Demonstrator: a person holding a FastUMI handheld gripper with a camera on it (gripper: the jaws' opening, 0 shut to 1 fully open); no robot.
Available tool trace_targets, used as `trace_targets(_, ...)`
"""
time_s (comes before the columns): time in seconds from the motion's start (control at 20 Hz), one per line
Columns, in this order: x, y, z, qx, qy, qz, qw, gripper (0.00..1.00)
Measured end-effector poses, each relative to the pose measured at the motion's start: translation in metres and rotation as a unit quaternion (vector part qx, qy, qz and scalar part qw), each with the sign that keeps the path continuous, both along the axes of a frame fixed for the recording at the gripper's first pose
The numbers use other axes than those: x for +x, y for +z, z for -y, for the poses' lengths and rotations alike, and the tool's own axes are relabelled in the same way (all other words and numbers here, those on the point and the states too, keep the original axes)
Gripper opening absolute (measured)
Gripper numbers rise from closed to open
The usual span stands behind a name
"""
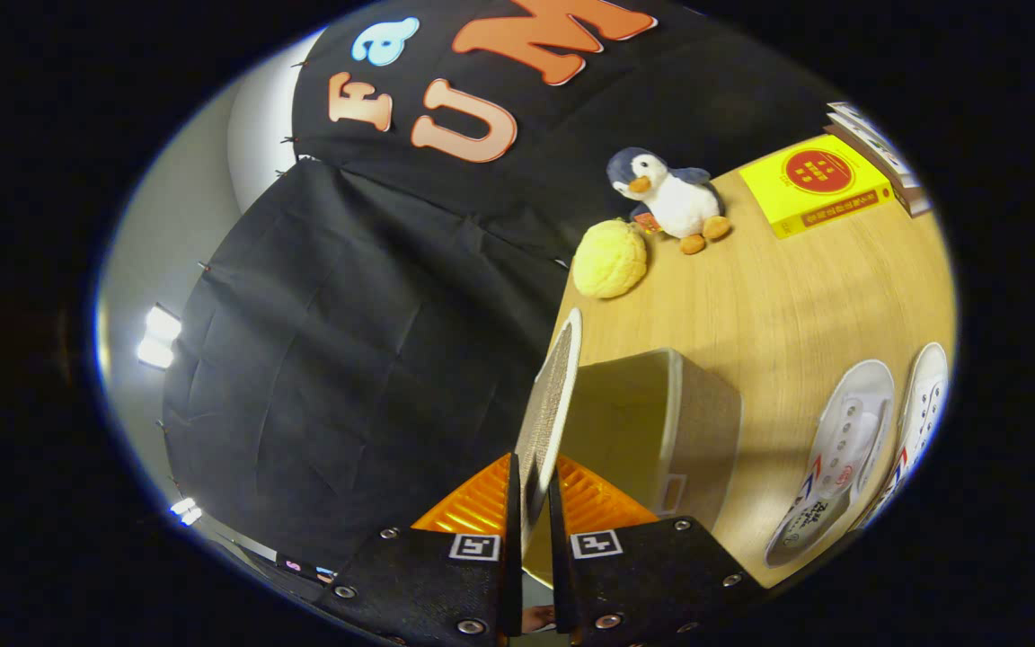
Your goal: Open the storage box then place both shoes into the box .Put the left shoe in first, then the right shoe, with the right side of both shoes facing outward in a uniform manner.
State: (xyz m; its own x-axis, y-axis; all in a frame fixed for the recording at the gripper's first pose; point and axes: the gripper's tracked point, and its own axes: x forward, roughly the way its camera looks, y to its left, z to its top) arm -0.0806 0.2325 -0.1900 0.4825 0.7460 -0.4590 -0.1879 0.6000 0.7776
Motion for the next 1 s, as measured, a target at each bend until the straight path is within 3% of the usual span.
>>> trace_targets(0.1,0.0,0.014,-0.023,0.005,0.018,0.012,1.0,0.1)
trace_targets(0.6,0.005,0.065,-0.15,-0.002,0.079,0.053,0.995,0.13)
trace_targets(0.9,0.008,0.049,-0.227,-0.028,0.078,0.048,0.995,0.15)
trace_targets(1.0,0.01,0.036,-0.237,-0.057,0.084,0.055,0.993,0.24)
